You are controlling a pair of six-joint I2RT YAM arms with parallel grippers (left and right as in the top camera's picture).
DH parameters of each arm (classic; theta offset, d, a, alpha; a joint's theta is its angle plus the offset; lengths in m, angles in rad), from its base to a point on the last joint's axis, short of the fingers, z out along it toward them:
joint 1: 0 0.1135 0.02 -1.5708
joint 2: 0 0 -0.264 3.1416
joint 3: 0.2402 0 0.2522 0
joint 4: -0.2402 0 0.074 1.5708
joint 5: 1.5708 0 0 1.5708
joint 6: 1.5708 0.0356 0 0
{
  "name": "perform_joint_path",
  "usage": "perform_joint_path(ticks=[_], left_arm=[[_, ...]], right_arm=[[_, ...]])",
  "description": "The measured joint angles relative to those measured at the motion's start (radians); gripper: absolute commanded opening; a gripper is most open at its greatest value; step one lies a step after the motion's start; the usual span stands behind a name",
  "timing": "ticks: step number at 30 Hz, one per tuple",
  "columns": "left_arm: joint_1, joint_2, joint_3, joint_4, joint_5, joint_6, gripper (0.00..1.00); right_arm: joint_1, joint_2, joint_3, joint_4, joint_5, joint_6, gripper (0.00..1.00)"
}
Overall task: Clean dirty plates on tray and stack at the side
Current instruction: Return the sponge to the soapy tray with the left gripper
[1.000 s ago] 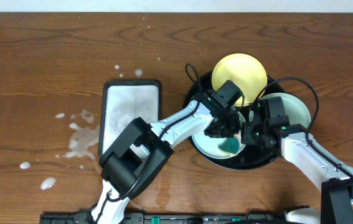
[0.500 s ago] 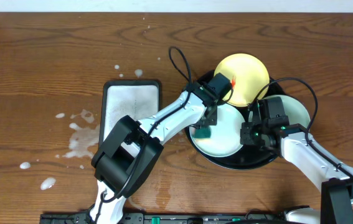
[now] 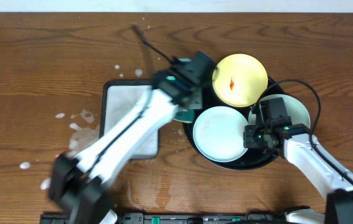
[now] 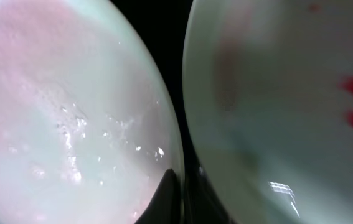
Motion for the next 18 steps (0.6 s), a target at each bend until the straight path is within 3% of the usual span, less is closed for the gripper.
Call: perform_joint_path(ticks=[6,10,18], left_arm=[[0.226,-0.124,0.009,-0.144,0.006,0.041,0.14],[0.359,-0.124,-0.054,-0.124,0.064,0.105,0.17],[0.472,-0.117,-0.255,-0.027,0.164,0.220,0.40]], right_arm=[[0.001,-0.098,0.173,-0.206,0.057,-0.001,0.01],[0.015,-0.123,0.282,-0.308,0.146,-0.002,0.01],[0.154,-0.124,0.372,-0.364,0.416,-0.006,0.01]])
